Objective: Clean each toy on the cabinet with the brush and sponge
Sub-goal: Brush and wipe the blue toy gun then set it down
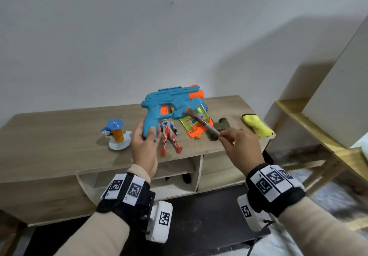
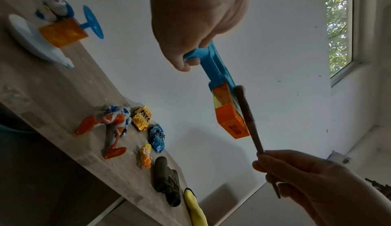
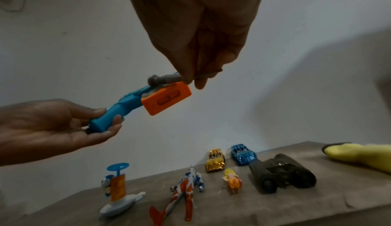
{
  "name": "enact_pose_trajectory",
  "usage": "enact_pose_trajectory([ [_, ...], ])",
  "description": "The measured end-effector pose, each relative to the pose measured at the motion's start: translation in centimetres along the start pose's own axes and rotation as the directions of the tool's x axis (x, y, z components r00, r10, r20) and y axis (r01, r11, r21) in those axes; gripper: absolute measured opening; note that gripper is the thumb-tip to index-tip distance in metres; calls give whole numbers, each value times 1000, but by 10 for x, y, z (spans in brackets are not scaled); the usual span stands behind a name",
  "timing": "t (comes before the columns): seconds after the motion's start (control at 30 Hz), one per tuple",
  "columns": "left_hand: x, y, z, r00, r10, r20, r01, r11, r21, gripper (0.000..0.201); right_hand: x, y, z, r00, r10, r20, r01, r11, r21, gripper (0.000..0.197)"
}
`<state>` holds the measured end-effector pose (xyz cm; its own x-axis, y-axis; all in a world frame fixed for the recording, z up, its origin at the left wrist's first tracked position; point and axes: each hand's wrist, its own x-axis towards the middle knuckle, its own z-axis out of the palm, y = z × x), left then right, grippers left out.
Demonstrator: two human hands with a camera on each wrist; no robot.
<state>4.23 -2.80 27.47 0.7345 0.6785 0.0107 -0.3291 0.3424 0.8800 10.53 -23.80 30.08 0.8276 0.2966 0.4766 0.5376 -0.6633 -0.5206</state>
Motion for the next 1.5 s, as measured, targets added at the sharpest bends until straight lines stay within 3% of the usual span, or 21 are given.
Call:
enact_pose_trajectory([
  [0.23,23,-43,47,998,-45,-36,47,998,38,37,36,91,2,970,240,-43,-237,969,69,9],
  [0.4,42,-87,91,991,-94,-100,99,994,50,45,75,177,21,906,410,108,-409,912,-30,15],
  [0.6,62,-126,126,978,-85,-189,100,992,76,47,123,241,64,843,468,265,-459,883,-98,21],
  [0.8,70,-144,134,961,-94,-259,136,979,149,49,148,270,95,776,488,400,-453,872,-186,21],
  [1.03,81,-152,152,966,-94,-241,138,976,171,47,156,286,107,778,457,432,-400,890,-220,22],
  [1.1,84,-155,156,967,-97,-234,140,974,176,46,159,292,106,816,419,399,-392,908,-152,27],
  [1.17,87,-158,160,969,-97,-229,141,972,186,43,163,298,99,879,384,283,-365,923,-119,29],
  [1.27,91,-162,163,969,-112,-221,153,972,179,42,168,308,90,950,301,85,-272,929,-253,30],
  [1.3,93,-163,163,969,-112,-218,152,972,178,43,168,313,87,937,331,112,-282,905,-319,34],
  [1.37,94,-163,165,973,-100,-209,139,974,181,46,168,320,80,860,446,246,-325,852,-409,42],
  [1.43,95,-162,167,975,-94,-200,129,977,168,46,167,327,75,818,472,328,-351,862,-366,43],
  [1.5,96,-160,168,976,-81,-200,112,982,152,45,167,330,73,851,414,323,-362,908,-209,43],
])
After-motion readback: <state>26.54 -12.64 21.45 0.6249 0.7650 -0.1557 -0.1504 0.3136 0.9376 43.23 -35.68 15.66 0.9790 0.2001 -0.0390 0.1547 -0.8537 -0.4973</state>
